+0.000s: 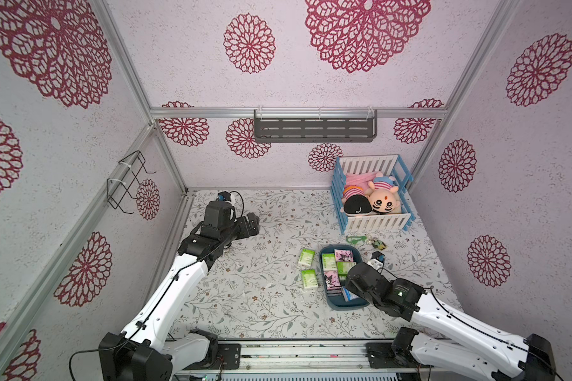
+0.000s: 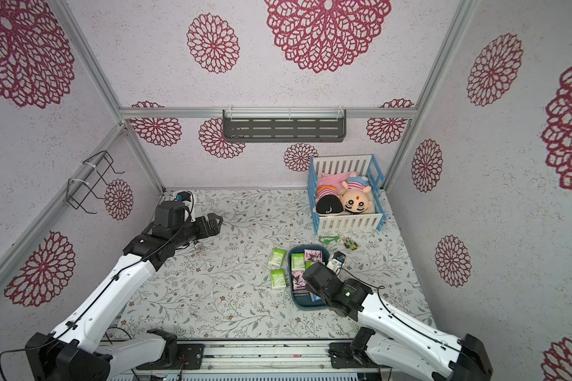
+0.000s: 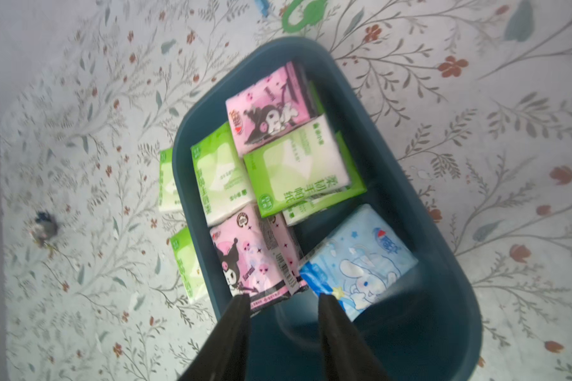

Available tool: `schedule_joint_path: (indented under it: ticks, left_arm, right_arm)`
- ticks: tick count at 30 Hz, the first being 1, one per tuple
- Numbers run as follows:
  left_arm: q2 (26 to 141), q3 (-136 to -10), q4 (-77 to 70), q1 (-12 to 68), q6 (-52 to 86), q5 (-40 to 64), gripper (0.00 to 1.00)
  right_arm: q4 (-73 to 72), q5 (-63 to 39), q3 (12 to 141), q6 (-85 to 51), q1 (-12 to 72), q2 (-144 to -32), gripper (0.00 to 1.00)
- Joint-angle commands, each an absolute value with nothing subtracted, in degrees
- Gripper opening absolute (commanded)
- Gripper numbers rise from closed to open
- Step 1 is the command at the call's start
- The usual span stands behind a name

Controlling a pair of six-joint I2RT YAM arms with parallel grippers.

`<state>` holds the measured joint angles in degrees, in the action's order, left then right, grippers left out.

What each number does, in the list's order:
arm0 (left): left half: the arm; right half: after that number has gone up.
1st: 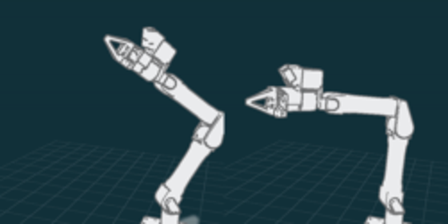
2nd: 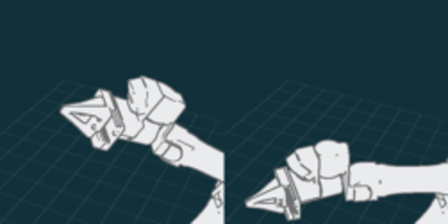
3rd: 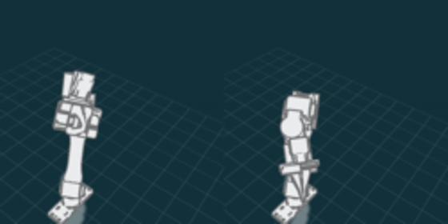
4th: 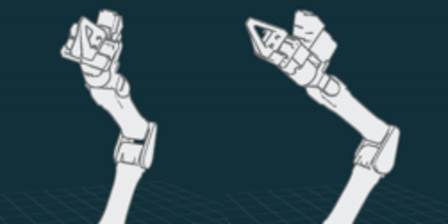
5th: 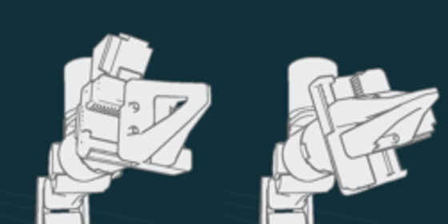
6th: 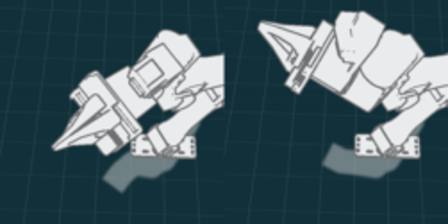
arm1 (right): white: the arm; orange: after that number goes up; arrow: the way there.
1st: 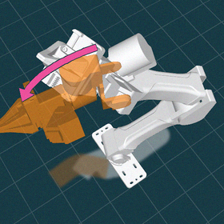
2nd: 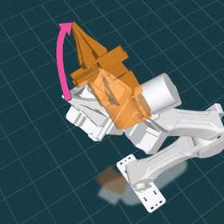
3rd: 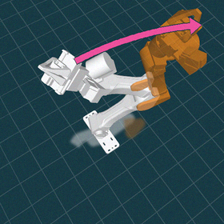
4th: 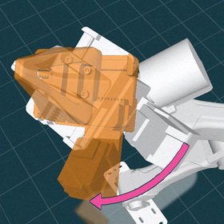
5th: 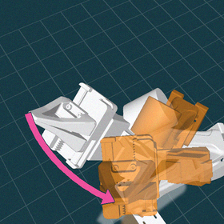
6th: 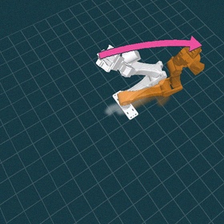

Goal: Put the pocket tissues into the storage box
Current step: Place the pocket tissues in the storage box.

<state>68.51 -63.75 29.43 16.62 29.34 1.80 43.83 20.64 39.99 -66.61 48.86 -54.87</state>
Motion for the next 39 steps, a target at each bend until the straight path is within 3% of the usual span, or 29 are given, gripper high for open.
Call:
schedule_joint_path:
  ticks: [1, 5, 11, 25, 39]
  left_arm:
    - [68.9, -65.2, 29.4, 17.0, 28.9, 1.8, 0.97]
    - [68.5, -65.0, 29.7, 17.1, 28.9, 1.7, 0.97]
    - [68.0, -64.9, 30.2, 17.1, 28.7, 1.1, 0.97]
    - [68.7, -65.3, 30.7, 17.0, 28.3, 0.6, 0.97]
    - [70.1, -66.8, 31.9, 17.0, 26.9, -0.3, 0.97]
  right_arm:
    - [45.2, 15.6, 41.2, -54.3, 48.6, -59.1, 0.37]
    - [48.5, 16.7, 43.2, -52.0, 48.6, -63.1, 0.27]
    - [53.2, 15.6, 43.3, -54.0, 47.0, -62.4, 0.00]
    - [43.2, 9.2, 35.7, -52.6, 38.0, -66.8, 0.00]
    - [37.6, 14.7, 38.6, -47.0, 35.2, -70.4, 0.00]
